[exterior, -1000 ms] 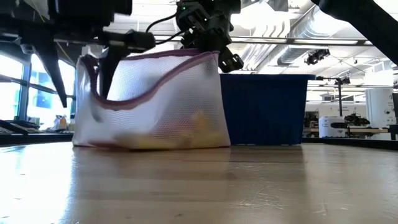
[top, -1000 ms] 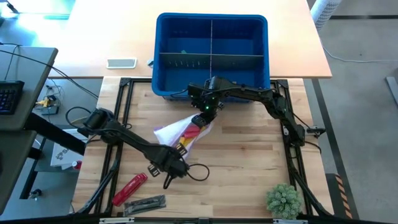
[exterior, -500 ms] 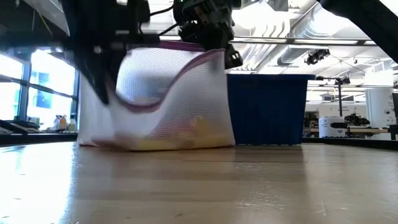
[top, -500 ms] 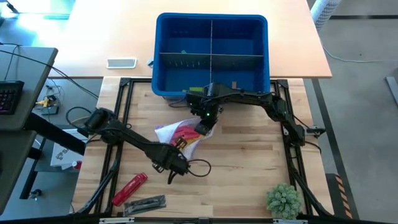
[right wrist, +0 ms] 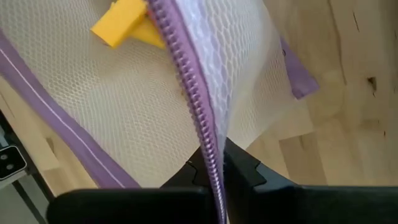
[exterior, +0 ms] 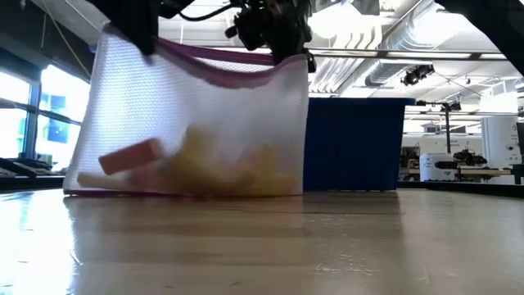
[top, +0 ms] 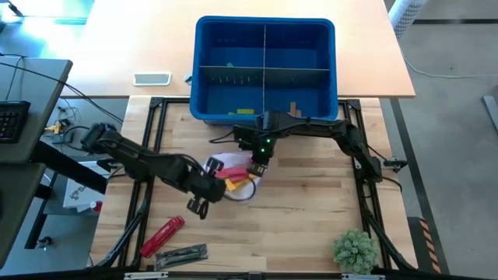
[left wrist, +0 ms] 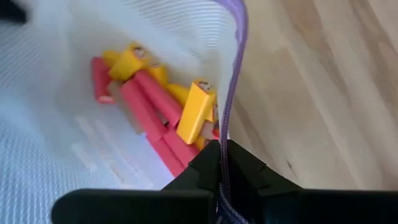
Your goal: Sort blocks
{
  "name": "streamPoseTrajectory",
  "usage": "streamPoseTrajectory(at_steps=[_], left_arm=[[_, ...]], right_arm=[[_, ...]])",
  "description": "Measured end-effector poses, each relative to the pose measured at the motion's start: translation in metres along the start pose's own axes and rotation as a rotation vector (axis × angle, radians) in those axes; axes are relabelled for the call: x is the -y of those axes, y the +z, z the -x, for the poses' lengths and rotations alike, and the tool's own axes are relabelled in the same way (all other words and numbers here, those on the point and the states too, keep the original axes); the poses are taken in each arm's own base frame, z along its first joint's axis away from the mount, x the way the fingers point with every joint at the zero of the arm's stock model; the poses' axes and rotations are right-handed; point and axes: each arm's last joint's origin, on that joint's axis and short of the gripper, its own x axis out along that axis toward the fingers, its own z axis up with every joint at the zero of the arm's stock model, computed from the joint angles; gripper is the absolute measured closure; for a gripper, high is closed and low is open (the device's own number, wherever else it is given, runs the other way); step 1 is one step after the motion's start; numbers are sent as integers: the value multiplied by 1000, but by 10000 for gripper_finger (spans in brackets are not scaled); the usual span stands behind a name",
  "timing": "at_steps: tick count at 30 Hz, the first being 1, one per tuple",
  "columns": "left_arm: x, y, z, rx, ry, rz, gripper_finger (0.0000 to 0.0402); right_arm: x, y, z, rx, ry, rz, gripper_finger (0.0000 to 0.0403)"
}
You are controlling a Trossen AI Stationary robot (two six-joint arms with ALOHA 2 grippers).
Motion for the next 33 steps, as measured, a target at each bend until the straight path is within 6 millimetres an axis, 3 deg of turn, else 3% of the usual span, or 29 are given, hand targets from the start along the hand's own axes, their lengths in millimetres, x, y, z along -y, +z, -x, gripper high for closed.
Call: streamPoseTrajectory(at_steps=[5,14,20,25,33], left_arm=[[-10,-5,8,24,12,81,401],[-20,-35,13,180,-12,328,402],[-18,-52,12,247,-14,430,402],[-18,-56,13,282,-22,477,402],[-18,-58,16,291,-36,462,402]], right_arm=[[-5,-5,6,6,1,-6,387],[-15,-24,41,101,-42,-19,286],[-26,-39,68,208,-35,32,273],[-60,-49,80,368,-38,126,273],[-123,-76,70,503,-137,197,273]])
